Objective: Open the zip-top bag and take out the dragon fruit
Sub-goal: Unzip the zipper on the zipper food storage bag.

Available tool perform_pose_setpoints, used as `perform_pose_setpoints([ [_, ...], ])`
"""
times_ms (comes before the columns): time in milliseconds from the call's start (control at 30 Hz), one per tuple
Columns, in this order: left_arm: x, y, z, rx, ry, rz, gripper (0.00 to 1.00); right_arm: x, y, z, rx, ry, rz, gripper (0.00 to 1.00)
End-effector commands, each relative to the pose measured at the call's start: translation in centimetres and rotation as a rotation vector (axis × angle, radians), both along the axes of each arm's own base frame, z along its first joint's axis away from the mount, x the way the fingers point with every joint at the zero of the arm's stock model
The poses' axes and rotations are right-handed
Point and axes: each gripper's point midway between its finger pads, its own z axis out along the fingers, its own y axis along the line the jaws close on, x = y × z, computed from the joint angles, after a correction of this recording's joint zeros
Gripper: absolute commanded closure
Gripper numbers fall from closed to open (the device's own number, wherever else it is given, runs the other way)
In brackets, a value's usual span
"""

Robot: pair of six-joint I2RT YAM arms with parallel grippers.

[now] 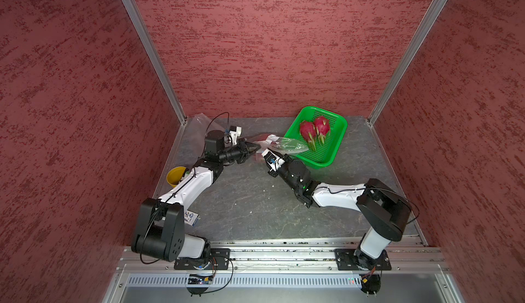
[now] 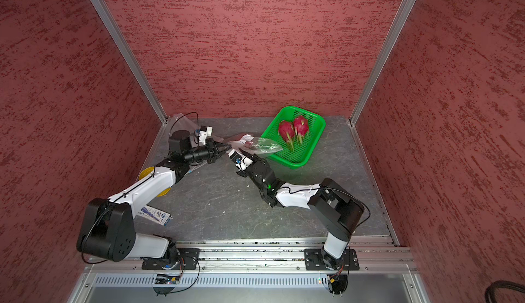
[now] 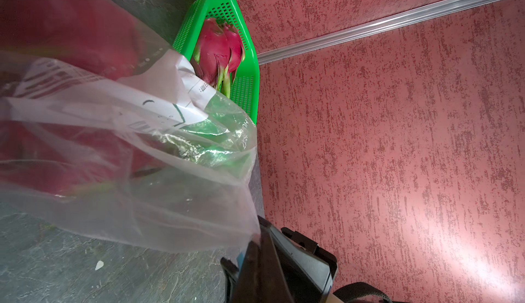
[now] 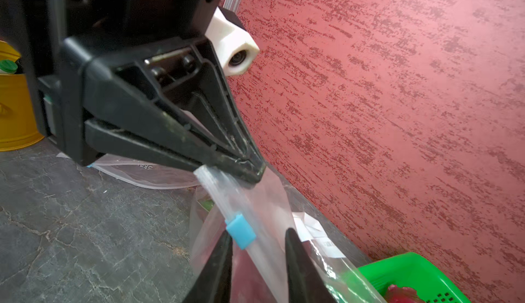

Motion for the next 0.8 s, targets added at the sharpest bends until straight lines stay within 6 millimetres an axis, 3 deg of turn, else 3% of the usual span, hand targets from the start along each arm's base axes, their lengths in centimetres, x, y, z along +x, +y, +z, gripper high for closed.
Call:
perform_pose_setpoints([
  [0, 0.0, 0.1, 0.1, -0.014, -0.018, -0.014, 1.00, 0.0, 0.6, 2.3, 0.058, -0.055, 0.011, 0.70],
  [567, 0.1, 0.5, -0.5, -0.027, -0.002, -0.007, 1.00, 0.0, 2.0, 1.9, 0.019, -0.088, 0.019, 0.69],
  [767, 0.2, 0.8, -0.6, -0.027, 0.000, 0.002, 1.00, 0.1, 1.6, 2.1, 0.017, -0.090, 0.003, 0.76],
])
